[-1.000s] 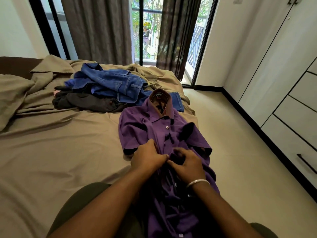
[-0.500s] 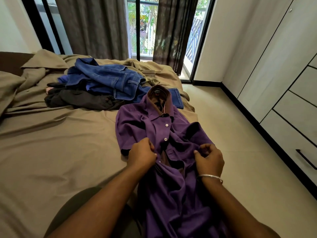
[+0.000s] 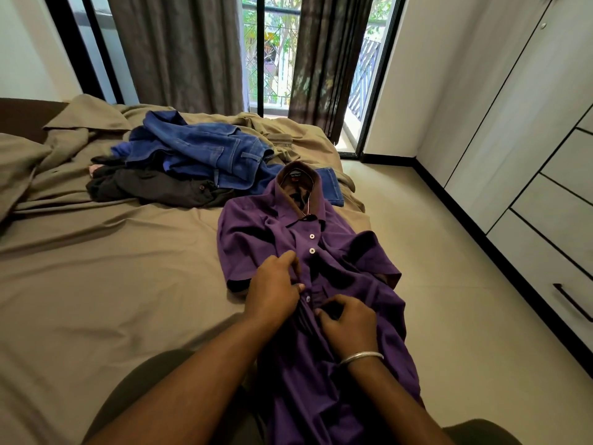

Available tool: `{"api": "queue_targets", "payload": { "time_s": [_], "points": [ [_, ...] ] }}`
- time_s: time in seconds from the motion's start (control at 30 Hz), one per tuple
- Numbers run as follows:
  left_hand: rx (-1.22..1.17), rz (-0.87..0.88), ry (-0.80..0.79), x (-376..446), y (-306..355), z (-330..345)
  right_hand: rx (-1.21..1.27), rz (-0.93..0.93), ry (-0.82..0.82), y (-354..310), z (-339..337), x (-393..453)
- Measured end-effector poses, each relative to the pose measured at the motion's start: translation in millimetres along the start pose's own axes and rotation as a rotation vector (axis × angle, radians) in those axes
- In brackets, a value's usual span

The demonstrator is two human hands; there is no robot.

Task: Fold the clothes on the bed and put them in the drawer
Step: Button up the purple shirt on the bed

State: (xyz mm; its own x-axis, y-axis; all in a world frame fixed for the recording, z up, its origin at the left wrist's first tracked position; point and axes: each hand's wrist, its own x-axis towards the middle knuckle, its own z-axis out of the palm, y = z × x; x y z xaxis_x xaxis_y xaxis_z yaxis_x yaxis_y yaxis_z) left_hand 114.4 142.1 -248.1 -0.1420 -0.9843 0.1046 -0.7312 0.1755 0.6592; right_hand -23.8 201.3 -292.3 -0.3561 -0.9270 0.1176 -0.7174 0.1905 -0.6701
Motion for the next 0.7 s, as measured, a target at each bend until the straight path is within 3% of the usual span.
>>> {"api": "queue_targets", "payload": {
  "time_s": [0.17,0.3,0.4,0.5,0.7],
  "points": [
    [0.09,0.087,-0.114,-4.1,3.3,1.6,-0.072,-0.076,-0.06,7.6,2.7,0.1],
    [0.17,0.03,-0.176,-4.2,-0.3,5.0,-0.04,-0.032,0.024,11.1,0.1,2.7],
    [0.27,0.032,-0.194,-4.2,-1.2,7.2,0.182,0.039,0.182,7.3,-0.2,-0.1],
    [0.277,0.037,-0.217,-5.7,-0.3,10.4,0.455,0.165,0.196,-0.2,1.6,-0.5],
    [0.349,0.122,-0.217,-11.1,-1.5,19.3,0.49,0.117,0.196,-5.2,17.4,-3.8]
  ]
}}
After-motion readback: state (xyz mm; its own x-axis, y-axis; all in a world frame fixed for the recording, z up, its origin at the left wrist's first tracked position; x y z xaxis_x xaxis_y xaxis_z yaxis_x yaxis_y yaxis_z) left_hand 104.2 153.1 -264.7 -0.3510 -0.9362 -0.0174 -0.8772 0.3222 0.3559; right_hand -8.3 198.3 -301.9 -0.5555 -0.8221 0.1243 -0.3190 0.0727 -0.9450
